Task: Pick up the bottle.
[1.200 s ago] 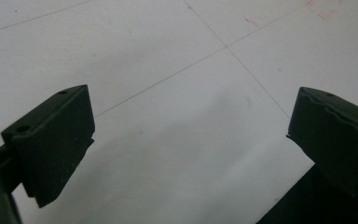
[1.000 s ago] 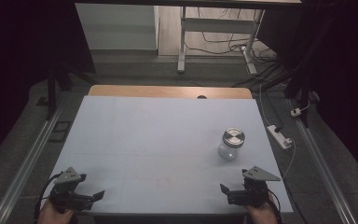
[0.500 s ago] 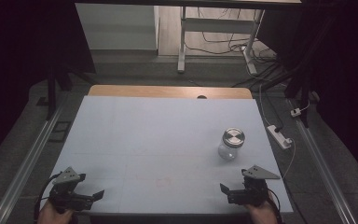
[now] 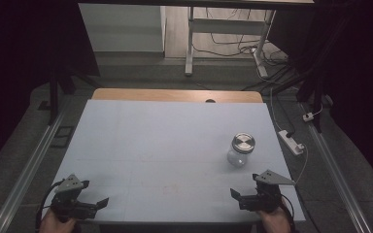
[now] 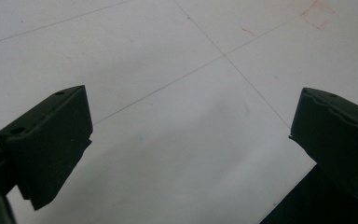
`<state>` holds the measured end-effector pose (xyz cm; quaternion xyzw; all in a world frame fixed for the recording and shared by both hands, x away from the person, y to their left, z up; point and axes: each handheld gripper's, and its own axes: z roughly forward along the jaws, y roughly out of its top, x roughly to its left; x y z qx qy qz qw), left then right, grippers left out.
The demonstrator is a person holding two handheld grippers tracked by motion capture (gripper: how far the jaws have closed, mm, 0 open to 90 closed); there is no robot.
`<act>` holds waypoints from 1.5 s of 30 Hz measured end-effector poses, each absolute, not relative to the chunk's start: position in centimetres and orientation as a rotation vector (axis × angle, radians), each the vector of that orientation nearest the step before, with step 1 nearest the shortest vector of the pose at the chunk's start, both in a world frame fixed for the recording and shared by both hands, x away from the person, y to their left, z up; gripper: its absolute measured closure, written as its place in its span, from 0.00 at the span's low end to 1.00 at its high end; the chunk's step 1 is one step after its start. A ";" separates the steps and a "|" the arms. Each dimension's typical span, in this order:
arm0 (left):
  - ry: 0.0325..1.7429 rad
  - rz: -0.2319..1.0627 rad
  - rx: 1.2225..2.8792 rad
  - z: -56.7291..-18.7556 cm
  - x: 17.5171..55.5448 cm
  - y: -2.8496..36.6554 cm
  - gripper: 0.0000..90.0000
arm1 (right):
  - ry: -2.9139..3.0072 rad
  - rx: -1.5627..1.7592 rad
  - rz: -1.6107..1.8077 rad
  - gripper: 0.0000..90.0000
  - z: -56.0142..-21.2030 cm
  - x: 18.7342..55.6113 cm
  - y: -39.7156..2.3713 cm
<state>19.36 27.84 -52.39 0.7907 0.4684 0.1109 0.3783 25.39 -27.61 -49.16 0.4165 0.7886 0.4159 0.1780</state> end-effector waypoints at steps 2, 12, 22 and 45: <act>1.199 0.282 2.018 -52.4 19.3 27.9 0.00 | 2.229 1.177 1.179 0.00 -49.2 25.5 -27.6; 1.193 0.281 2.021 -52.4 19.3 27.9 0.00 | 2.207 1.142 1.167 0.00 -48.9 25.8 -27.4; 1.185 0.284 2.025 -52.4 19.3 27.8 0.00 | 2.193 1.139 1.185 0.00 -48.7 26.7 -27.4; 1.173 0.281 2.026 -52.4 19.2 27.8 0.00 | 2.203 1.192 1.169 0.00 -49.1 28.8 -27.7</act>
